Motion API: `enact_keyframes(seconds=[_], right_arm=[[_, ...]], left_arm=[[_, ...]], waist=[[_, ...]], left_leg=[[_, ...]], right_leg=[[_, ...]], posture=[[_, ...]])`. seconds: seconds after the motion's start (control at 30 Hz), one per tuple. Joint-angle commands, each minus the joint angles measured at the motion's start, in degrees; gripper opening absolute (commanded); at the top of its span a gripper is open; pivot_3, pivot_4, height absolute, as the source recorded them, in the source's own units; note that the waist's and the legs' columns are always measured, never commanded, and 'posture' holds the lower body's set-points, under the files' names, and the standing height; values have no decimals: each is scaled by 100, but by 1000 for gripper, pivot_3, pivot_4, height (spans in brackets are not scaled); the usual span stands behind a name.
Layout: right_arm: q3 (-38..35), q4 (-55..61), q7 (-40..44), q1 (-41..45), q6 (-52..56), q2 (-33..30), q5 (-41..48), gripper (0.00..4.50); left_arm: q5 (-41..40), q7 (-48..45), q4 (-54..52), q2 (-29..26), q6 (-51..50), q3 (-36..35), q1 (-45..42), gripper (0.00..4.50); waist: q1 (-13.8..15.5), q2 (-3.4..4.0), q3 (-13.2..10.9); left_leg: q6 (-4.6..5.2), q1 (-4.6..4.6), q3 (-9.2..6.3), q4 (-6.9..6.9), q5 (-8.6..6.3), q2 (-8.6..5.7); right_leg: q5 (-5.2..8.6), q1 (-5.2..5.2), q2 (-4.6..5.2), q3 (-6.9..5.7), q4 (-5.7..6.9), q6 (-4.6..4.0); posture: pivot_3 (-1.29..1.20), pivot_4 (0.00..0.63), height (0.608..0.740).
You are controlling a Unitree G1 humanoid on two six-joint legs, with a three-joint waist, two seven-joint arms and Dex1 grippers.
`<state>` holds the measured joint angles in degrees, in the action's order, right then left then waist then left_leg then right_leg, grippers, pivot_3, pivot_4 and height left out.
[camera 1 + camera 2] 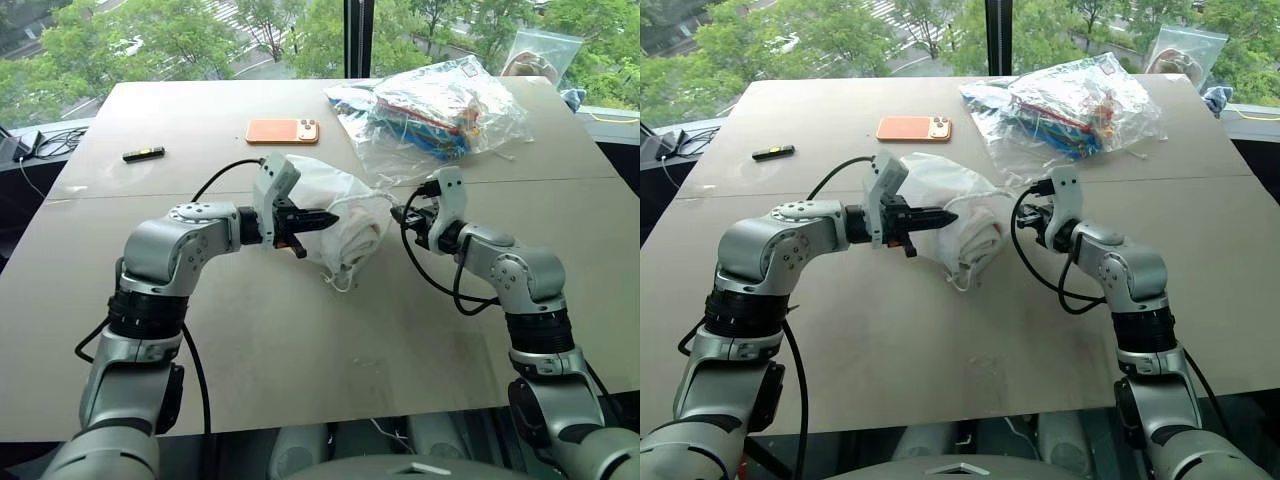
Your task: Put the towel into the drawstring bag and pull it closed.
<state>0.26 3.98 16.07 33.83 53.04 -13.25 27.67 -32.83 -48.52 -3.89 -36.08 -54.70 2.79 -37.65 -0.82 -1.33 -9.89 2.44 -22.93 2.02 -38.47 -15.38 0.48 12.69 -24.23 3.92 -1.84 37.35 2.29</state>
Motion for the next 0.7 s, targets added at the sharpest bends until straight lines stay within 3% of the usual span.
enact_keyframes(seconds=[0.03, 0.43, 0.53, 0.7], right_arm=[[22, 506, 60, -16, -18, -209, -108, 43], [-566, 2502, 122, -486, 1293, -965, 651, 43], [-615, 2875, 87, -571, 1418, -1534, 429, 43], [-615, 3953, 672, -882, 1744, -2337, 1034, 43]], left_arm=[[-37, 45, -152, 27, 73, -163, -29, 0], [234, 204, 482, 368, 412, -128, -621, 0], [397, 49, 818, 360, 656, -43, -942, 0], [479, -169, 1077, 323, 767, -46, -1183, 0]], waist=[[2, 1, 0], [13, 0, 0], [27, 0, -2], [27, -1, -1]], left_leg=[[0, 0, 0, 0, 0, 0], [16, -2, -5, -2, -9, -1], [17, -1, -2, -2, -10, -2], [18, -9, -5, -4, -10, -4]], right_leg=[[0, 0, 0, 0, 0, 0], [0, 0, 1, -7, 1, 1], [0, 0, 0, -3, 2, 0], [1, 0, 2, -11, -7, 2]], posture=[[0, 150, 740], [0, 150, 740], [0, 150, 740], [0, 150, 740]])
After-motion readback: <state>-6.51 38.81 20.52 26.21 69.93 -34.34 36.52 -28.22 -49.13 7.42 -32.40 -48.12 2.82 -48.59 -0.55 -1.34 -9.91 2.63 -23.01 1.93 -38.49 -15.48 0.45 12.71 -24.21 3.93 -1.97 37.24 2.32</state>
